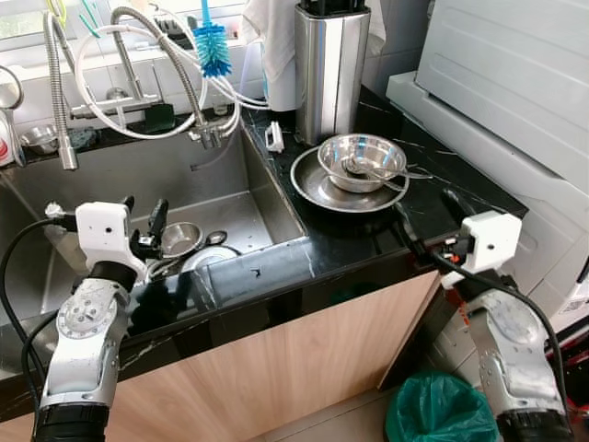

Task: Kitchen organization

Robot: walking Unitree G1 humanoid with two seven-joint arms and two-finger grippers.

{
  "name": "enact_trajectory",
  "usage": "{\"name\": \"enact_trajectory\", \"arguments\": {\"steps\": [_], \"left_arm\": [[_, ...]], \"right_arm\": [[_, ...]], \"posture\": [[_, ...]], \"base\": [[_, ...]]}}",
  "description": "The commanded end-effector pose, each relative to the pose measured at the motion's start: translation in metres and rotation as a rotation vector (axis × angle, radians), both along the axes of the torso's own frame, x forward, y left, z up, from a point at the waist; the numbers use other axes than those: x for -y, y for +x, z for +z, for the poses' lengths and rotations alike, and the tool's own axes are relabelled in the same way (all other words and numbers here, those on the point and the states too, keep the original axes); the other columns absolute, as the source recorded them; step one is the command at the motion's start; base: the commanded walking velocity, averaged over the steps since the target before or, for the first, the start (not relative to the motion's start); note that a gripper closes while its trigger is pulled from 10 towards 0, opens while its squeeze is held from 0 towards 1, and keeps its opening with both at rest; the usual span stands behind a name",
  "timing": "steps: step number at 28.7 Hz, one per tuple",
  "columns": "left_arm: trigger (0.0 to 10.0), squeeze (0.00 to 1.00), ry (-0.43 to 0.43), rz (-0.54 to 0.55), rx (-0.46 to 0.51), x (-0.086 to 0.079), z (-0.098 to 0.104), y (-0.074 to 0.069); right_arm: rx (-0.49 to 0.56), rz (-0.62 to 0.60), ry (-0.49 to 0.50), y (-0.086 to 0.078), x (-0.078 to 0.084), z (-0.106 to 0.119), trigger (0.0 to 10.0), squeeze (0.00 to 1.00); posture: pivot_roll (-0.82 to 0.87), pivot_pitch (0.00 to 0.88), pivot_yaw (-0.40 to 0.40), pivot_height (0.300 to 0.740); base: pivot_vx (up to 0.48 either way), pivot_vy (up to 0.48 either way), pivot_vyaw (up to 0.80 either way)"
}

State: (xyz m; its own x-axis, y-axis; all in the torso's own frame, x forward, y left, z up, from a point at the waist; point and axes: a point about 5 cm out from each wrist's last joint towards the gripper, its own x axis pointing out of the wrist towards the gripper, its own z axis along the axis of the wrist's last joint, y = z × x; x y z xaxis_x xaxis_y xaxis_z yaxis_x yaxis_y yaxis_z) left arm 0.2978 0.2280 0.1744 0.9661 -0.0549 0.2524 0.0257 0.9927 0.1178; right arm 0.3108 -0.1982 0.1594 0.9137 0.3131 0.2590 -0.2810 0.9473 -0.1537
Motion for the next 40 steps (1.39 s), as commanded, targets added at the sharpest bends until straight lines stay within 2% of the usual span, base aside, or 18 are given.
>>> {"name": "enact_trajectory", "arguments": {"steps": [1,13,17,25,36,40], "left_arm": [[10.0,0.00,0.002,0.006,0.025,0.000,0.008,0.000],[10.0,0.00,-0.004,0.013,0.030,-0.001,0.009,0.000],[10.0,0.00,-0.006,0.016,0.033,-0.002,0.011,0.001],[10.0,0.00,-0.013,0.021,0.035,-0.001,0.011,0.001],[10.0,0.00,-0.015,0.021,0.041,-0.001,0.011,0.001],[10.0,0.00,-0.017,0.019,0.037,-0.001,0.010,0.001]], "right_arm": [[-0.001,0.000,-0.016,0.003,0.002,0.000,10.0,0.00],[0.013,0.015,-0.018,0.015,0.001,0.002,10.0,0.00],[0.006,0.105,-0.032,0.015,-0.007,0.001,10.0,0.00],[0.011,0.160,-0.022,0.015,-0.022,0.000,10.0,0.00],[0.069,0.171,-0.010,0.016,-0.029,0.012,10.0,0.00],[0.120,0.125,-0.003,0.018,-0.025,0.023,10.0,0.00]], "posture": [[0.01,0.052,0.045,0.740],[0.02,0.046,0.043,0.740],[0.02,0.043,0.043,0.740],[0.03,0.036,0.039,0.740],[0.03,0.015,0.036,0.740],[0.03,0.011,0.035,0.740]], "base": [[0.000,0.000,0.00],[0.000,0.000,0.00],[0.000,0.000,0.00],[0.000,0.000,0.00],[0.000,0.000,0.00],[0.000,0.000,0.00]]}}
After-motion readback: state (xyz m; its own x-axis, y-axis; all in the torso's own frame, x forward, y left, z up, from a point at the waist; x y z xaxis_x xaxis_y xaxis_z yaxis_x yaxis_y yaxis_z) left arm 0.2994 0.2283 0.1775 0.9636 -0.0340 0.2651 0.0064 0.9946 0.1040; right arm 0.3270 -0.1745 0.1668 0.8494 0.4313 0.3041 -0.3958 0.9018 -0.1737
